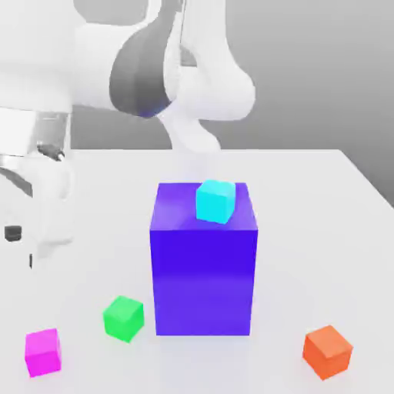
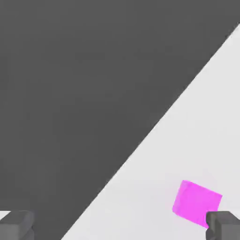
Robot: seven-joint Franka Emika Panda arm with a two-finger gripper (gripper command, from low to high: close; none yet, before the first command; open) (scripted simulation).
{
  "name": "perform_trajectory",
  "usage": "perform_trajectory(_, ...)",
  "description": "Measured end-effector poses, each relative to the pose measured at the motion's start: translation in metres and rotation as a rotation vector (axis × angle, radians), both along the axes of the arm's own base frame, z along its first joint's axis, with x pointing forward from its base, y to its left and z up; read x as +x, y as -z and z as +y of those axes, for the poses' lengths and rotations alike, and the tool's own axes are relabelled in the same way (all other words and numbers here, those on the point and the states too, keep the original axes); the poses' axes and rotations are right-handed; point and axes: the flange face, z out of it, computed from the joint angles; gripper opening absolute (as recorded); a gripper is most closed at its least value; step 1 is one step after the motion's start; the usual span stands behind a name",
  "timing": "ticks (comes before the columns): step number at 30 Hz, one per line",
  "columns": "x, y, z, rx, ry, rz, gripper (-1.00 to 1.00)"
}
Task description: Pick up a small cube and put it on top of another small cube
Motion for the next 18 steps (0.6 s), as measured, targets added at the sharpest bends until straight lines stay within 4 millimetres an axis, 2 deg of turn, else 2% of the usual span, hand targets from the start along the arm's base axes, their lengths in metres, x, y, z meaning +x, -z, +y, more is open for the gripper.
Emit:
perform_trajectory(6,-0.031,0.109,-0.030,0.105,0.223,0.115,0.00)
perform_trajectory(10,-0.036,0.166,-0.034,0.120,0.257,0.131,0.00)
perform_trajectory(11,-0.037,0.180,-0.034,0.120,0.258,0.131,-1.00)
perform_trajectory(18,-0.037,0.183,-0.034,0.120,0.259,0.130,-1.00)
